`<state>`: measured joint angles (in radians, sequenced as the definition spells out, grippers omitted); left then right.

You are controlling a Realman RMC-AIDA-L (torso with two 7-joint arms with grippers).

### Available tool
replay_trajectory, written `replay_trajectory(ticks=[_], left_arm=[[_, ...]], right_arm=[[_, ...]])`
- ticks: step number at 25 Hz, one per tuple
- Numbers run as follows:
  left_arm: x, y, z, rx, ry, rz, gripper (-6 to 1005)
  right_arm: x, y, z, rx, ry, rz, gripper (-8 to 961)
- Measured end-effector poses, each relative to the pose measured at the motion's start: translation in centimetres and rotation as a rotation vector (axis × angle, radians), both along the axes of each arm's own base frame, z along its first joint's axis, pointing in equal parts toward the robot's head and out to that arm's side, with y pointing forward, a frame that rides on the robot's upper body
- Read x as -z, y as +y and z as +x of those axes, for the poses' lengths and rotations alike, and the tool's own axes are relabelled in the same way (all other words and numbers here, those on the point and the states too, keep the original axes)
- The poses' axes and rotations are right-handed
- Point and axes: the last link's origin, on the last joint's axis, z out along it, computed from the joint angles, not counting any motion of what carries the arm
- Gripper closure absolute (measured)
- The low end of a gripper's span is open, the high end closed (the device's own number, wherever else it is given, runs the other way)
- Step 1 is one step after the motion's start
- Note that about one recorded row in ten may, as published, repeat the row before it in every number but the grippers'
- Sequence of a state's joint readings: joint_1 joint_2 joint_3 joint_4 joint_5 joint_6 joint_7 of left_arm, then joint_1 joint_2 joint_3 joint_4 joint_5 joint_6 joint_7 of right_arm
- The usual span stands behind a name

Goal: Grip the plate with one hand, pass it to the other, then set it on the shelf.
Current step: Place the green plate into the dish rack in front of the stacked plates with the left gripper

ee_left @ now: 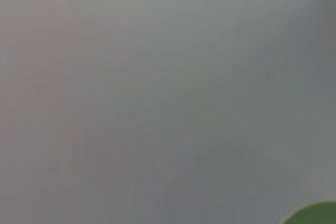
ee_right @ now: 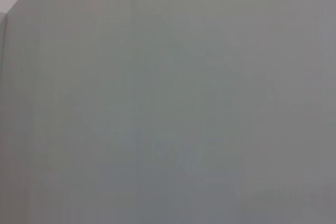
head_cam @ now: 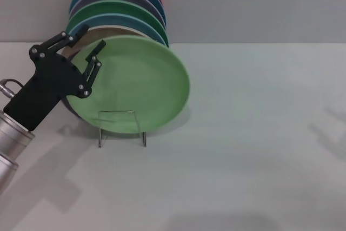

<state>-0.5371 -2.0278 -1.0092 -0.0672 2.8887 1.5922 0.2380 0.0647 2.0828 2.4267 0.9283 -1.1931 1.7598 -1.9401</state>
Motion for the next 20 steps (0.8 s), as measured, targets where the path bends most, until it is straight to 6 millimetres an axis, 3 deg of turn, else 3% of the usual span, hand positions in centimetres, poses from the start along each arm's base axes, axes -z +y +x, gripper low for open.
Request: replay_trajectory(ticks=[5,16,20], left_arm=[[0.1,-0.4,-0.3,-0.009,-0.007,-0.001,702],[1.4,-1.5,-0.5,-0.018,0.043,0.051,690],[1.2,-3.4,-0.6,0.0,-0.011,0.08,685]], right_arm=[[-0.1,-0.2,0.1,0.002,-0.006,0.001,290],[-0.1,-0.3,0.1,0.001,-0.009,-0.004,273],[-0.2,-0.4,0.1,0.0,-0.012,-0.001,265]])
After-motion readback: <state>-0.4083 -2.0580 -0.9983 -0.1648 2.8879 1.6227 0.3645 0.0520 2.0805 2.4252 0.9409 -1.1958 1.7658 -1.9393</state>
